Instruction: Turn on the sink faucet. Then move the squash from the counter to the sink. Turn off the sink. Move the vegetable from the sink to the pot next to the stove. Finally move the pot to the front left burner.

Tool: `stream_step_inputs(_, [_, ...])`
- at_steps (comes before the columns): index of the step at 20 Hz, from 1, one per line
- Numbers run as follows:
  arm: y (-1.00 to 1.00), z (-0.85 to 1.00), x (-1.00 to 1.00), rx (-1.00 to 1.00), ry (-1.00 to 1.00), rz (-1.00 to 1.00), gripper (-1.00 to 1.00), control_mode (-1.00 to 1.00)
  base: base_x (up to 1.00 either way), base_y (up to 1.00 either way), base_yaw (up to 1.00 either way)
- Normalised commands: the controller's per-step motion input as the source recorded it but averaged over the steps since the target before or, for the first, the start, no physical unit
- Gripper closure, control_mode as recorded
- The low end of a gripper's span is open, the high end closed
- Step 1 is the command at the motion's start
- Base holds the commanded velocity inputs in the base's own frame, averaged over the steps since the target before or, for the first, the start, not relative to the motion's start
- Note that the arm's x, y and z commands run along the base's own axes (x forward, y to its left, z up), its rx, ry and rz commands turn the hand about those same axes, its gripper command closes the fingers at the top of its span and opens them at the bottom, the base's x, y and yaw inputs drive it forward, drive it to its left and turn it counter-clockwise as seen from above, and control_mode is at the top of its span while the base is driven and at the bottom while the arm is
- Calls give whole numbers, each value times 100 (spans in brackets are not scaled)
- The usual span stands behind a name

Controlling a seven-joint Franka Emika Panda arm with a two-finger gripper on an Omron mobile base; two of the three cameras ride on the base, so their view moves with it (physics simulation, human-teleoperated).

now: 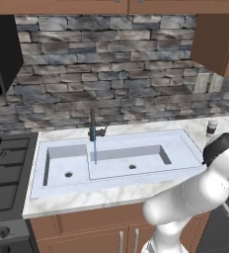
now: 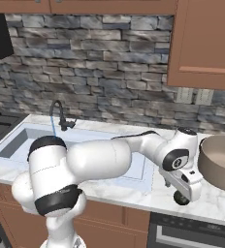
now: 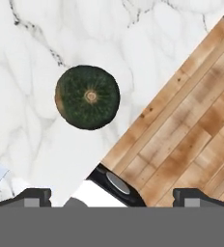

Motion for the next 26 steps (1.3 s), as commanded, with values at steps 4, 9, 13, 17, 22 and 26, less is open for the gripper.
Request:
stream_step_inputs(4, [-20,-25,14,2,0,1,-100,-100,0,0,0])
stream_step_inputs(9, [-13,-25,13,2,0,2,-100,-100,0,0,0])
stream_step_inputs(13, [-2,-25,18,2,0,3,-100,-100,0,0,0])
stream_step_inputs(17, [-10,-22,23,2,0,3,-100,-100,0,0,0])
stream_step_inputs(22, [-8,-20,21,0,0,3,-100,-100,0,0,0])
stream_step_inputs(26, [-16,-25,13,0,0,3,-100,-100,0,0,0])
